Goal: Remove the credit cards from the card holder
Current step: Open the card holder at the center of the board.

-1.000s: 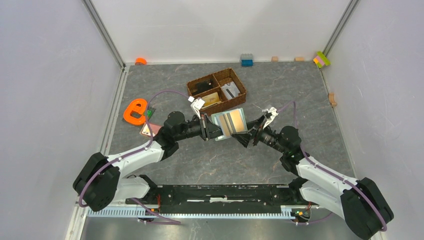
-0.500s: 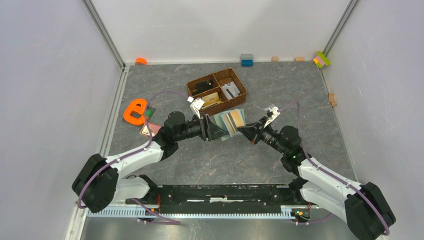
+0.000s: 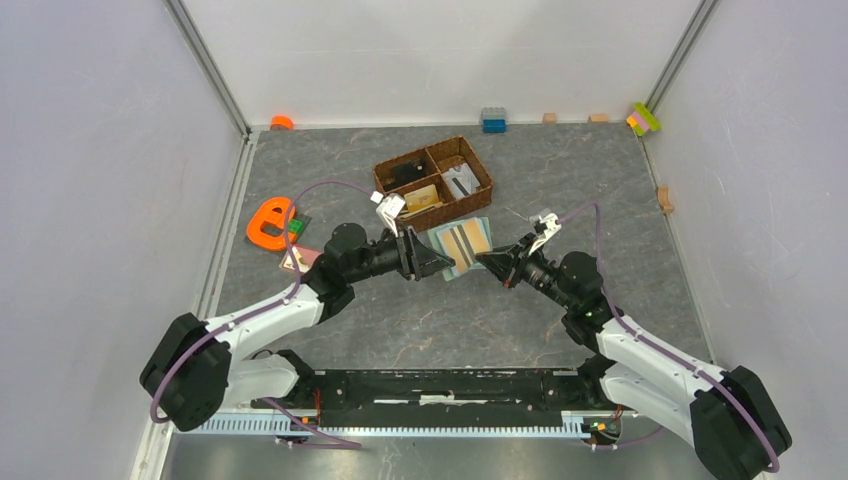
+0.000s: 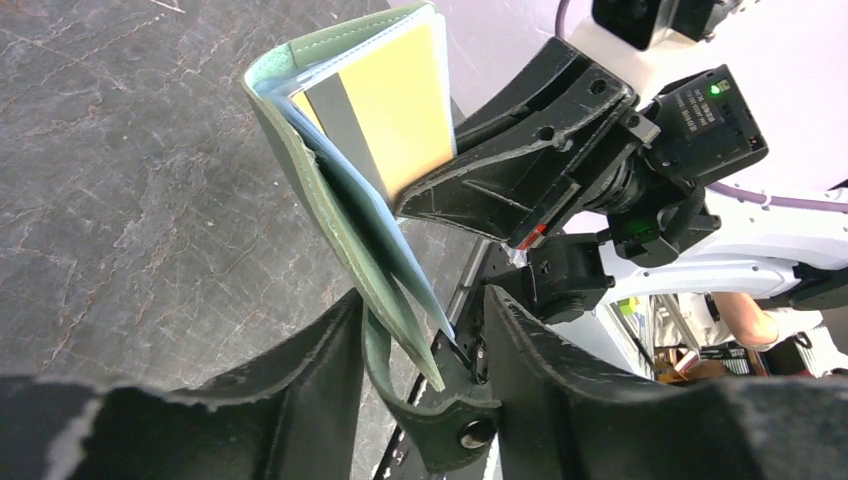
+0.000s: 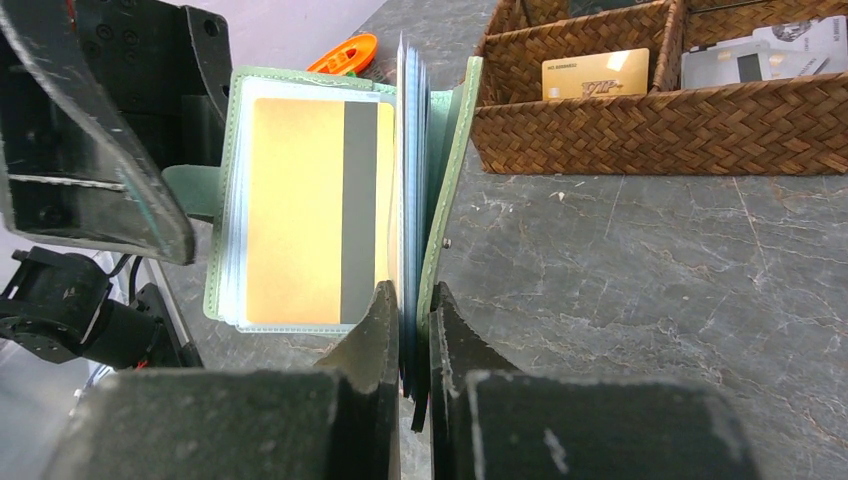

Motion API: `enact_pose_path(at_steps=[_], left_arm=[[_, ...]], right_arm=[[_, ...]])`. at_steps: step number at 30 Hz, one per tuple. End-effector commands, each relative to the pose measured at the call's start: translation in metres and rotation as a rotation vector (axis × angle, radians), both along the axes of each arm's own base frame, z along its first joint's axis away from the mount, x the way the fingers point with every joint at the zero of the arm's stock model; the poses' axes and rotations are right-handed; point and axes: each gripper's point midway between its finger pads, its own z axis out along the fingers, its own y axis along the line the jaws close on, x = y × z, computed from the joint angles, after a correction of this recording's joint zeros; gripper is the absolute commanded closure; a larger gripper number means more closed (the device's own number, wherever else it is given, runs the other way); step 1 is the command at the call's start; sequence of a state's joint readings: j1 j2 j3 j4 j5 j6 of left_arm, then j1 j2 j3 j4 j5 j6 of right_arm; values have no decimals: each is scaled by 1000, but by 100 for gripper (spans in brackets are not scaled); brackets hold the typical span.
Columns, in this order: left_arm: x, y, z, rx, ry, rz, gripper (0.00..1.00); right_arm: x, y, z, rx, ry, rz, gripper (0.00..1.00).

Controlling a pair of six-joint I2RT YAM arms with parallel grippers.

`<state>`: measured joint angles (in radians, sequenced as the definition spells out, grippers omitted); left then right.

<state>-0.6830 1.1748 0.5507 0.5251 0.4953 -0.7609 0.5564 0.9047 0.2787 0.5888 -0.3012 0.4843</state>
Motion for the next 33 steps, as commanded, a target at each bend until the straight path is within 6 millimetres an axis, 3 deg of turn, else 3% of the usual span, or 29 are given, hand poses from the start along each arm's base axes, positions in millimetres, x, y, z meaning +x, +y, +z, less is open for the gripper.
enact_pose_path(at_steps=[1, 5, 7, 9, 20, 22, 24, 27, 31, 33], left_arm=[[9, -2, 8, 13, -36, 27, 50], [13, -1, 3, 33, -23, 49, 60], [13, -1, 4, 34, -23, 44, 75], [11, -2, 6, 26, -30, 31, 83], [-8, -4, 33, -90, -111, -51, 93], [-5, -3, 32, -82, -106, -33, 97], [0, 0, 25, -53, -92, 1, 98], [9, 5, 15, -5, -67, 64, 98], [15, 7, 9, 22, -47, 97, 98], [14, 7, 9, 18, -47, 93, 98]], right_arm=[[-1, 5, 29, 58, -91, 27, 100], [-3, 6, 30, 64, -94, 35, 100], [-4, 7, 31, 69, -99, 41, 100], [-4, 6, 32, 71, -102, 39, 100], [-8, 16, 28, 80, -74, 104, 100], [-7, 17, 27, 75, -65, 101, 93], [1, 10, 19, 44, -39, 42, 83], [18, -11, 7, -6, 1, -109, 83], [20, -24, 9, 12, -9, -169, 81], [21, -25, 9, 12, -6, -175, 73]])
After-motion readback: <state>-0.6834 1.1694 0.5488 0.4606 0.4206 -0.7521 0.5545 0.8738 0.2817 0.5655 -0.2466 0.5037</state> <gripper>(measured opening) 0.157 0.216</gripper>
